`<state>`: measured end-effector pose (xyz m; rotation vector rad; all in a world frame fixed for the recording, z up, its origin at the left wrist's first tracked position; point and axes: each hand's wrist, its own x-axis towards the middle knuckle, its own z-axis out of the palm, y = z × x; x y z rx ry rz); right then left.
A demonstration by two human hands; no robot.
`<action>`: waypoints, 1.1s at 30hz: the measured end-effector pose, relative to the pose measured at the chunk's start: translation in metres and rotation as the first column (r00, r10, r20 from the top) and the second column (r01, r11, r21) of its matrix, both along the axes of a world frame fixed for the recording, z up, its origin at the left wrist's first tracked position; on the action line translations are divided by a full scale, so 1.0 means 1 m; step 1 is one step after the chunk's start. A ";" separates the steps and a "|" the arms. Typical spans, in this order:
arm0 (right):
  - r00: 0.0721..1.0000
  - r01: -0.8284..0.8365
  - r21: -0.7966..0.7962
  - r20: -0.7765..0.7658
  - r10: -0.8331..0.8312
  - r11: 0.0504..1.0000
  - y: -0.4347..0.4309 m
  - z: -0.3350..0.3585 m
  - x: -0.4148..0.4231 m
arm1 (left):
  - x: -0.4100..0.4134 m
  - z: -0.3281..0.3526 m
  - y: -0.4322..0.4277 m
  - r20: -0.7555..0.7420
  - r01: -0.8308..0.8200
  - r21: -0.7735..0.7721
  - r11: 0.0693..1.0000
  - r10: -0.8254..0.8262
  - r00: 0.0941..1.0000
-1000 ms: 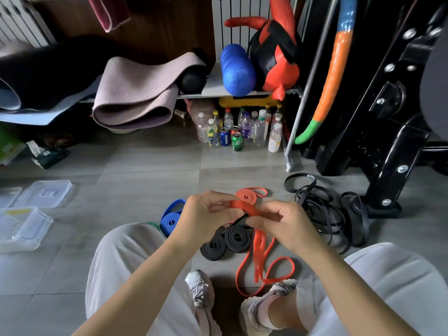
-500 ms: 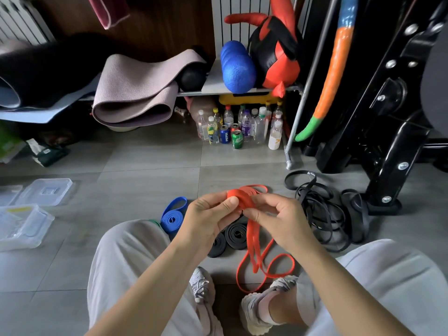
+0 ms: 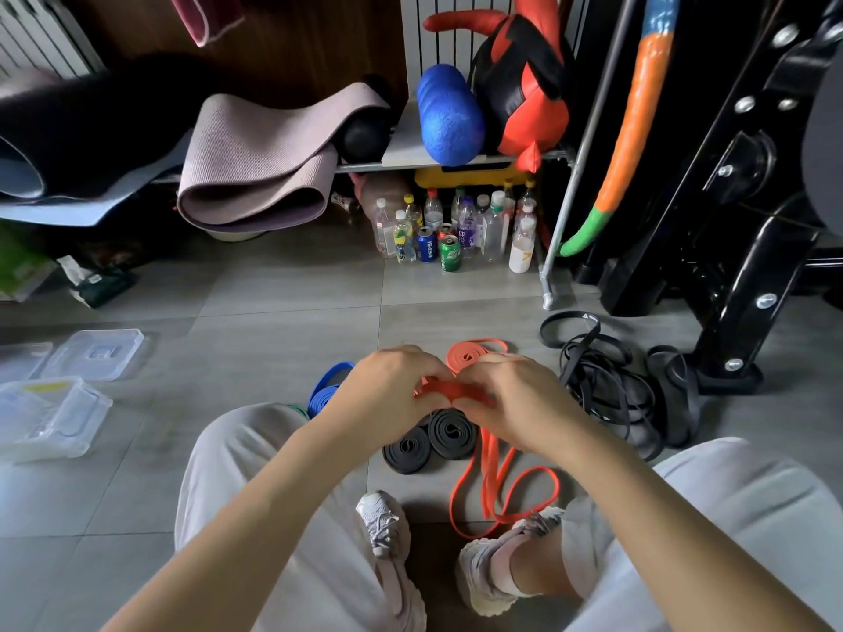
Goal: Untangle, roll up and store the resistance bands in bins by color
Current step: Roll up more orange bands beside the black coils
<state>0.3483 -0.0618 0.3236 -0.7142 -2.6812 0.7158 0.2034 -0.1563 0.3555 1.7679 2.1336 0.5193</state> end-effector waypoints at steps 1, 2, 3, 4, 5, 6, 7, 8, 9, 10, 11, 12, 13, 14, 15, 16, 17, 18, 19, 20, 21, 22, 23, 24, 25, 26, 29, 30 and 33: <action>1.000 0.008 -0.035 -0.013 -0.008 0.999 0.000 0.002 0.000 | 0.000 0.000 0.001 -0.009 -0.007 -0.014 1.000 0.007 1.000; 1.000 0.014 -0.075 -0.019 -0.015 0.997 0.000 0.003 0.001 | 0.000 0.000 0.001 -0.014 -0.011 -0.022 1.000 0.011 1.000; 1.000 0.014 -0.103 -0.020 -0.016 0.995 0.000 0.003 0.002 | 0.001 0.001 0.001 -0.016 -0.011 -0.029 1.000 0.010 1.000; 1.000 0.011 -0.121 -0.023 -0.014 0.993 0.000 0.002 0.002 | 0.001 0.000 0.000 -0.018 -0.004 -0.031 1.000 0.003 1.000; 0.999 0.003 -0.136 -0.033 -0.007 0.991 -0.001 0.001 0.003 | 0.003 0.000 0.000 -0.022 0.006 -0.036 0.999 -0.007 1.000; 0.999 -0.007 -0.150 -0.044 0.000 0.989 -0.001 0.000 0.003 | 0.004 -0.001 -0.001 -0.029 0.016 -0.038 0.999 -0.017 0.999; 0.998 -0.012 -0.167 -0.058 0.002 0.986 -0.001 -0.001 0.003 | 0.005 -0.001 -0.002 -0.031 0.016 -0.035 0.999 -0.017 0.999; 0.997 -0.006 -0.195 -0.082 -0.010 0.981 -0.001 -0.002 0.003 | 0.005 -0.003 -0.002 -0.020 0.005 -0.018 1.000 -0.005 1.000; 0.992 0.009 -0.238 -0.123 -0.040 0.971 0.000 -0.003 0.004 | 0.004 -0.003 -0.002 0.024 -0.022 0.002 1.000 0.022 0.999; 0.982 0.025 -0.298 -0.170 -0.079 0.954 0.001 -0.004 0.004 | 0.002 -0.004 -0.003 0.102 -0.059 0.025 0.998 0.056 0.993; 0.971 0.034 -0.358 -0.209 -0.116 0.933 0.002 -0.004 0.005 | 0.001 -0.004 -0.004 0.202 -0.101 0.048 0.994 0.089 0.975; 0.962 0.040 -0.406 -0.231 -0.145 0.913 0.004 -0.006 0.006 | -0.001 -0.004 -0.005 0.316 -0.147 0.064 0.987 0.120 0.941; 0.955 0.046 -0.445 -0.243 -0.170 0.894 0.005 -0.008 0.007 | -0.002 -0.004 -0.006 0.443 -0.193 0.066 0.979 0.144 0.885; 0.943 0.048 -0.497 -0.263 -0.203 0.867 0.005 -0.009 0.007 | -0.003 -0.004 -0.007 0.575 -0.232 0.060 0.971 0.156 0.803; 0.923 0.035 -0.567 -0.297 -0.245 0.823 0.003 -0.010 0.007 | -0.003 -0.004 -0.008 0.696 -0.261 0.046 0.964 0.156 0.701; 0.898 0.001 -0.639 -0.337 -0.282 0.769 0.001 -0.010 0.006 | -0.002 -0.006 -0.009 0.793 -0.276 0.034 0.961 0.142 0.593; 0.878 -0.033 -0.682 -0.369 -0.306 0.730 -0.002 -0.011 0.004 | 0.000 -0.008 -0.009 0.865 -0.281 0.029 0.959 0.117 0.488; 0.861 -0.061 -0.700 -0.398 -0.318 0.711 -0.006 -0.011 0.001 | 0.004 -0.012 -0.008 0.921 -0.291 0.027 0.956 0.089 0.378; 0.846 -0.074 -0.703 -0.420 -0.328 0.708 -0.010 -0.012 -0.001 | 0.008 -0.016 -0.007 0.961 -0.316 0.014 0.949 0.075 0.267; 0.831 -0.076 -0.701 -0.438 -0.343 0.710 -0.013 -0.013 -0.002 | 0.011 -0.020 -0.006 0.983 -0.352 -0.016 0.936 0.080 0.166; 0.819 -0.068 -0.692 -0.450 -0.356 0.719 -0.014 -0.013 -0.003 | 0.014 -0.023 -0.005 0.991 -0.376 -0.049 0.925 0.093 0.099; 0.815 -0.053 -0.682 -0.452 -0.363 0.730 -0.014 -0.014 -0.002 | 0.015 -0.025 -0.004 0.991 -0.381 -0.067 0.922 0.107 0.085; 0.822 -0.032 -0.664 -0.442 -0.358 0.747 -0.012 -0.015 -0.001 | 0.015 -0.026 -0.004 0.981 -0.372 -0.063 0.926 0.126 0.146; 0.839 -0.004 -0.643 -0.420 -0.347 0.766 -0.010 -0.016 0.001 | 0.012 -0.025 -0.004 0.952 -0.354 -0.038 0.935 0.141 0.270; 0.863 0.025 -0.614 -0.384 -0.327 0.789 -0.007 -0.018 0.003 | 0.008 -0.024 -0.003 0.895 -0.326 -0.002 0.945 0.147 0.421; 0.893 0.047 -0.572 -0.343 -0.290 0.819 -0.003 -0.019 0.005 | 0.003 -0.020 -0.002 0.814 -0.295 0.033 0.955 0.145 0.562; 0.958 0.049 -0.411 -0.240 -0.160 0.910 0.004 -0.015 0.007 | -0.008 -0.003 0.002 0.583 -0.184 0.079 0.980 0.105 0.806; 0.960 0.039 -0.391 -0.239 -0.143 0.919 0.006 -0.013 0.006 | -0.009 0.002 0.003 0.540 -0.159 0.083 0.984 0.090 0.837; 0.936 0.023 -0.433 -0.306 -0.171 0.901 0.007 -0.004 0.003 | -0.007 0.011 0.003 0.524 -0.200 0.140 0.970 0.099 0.846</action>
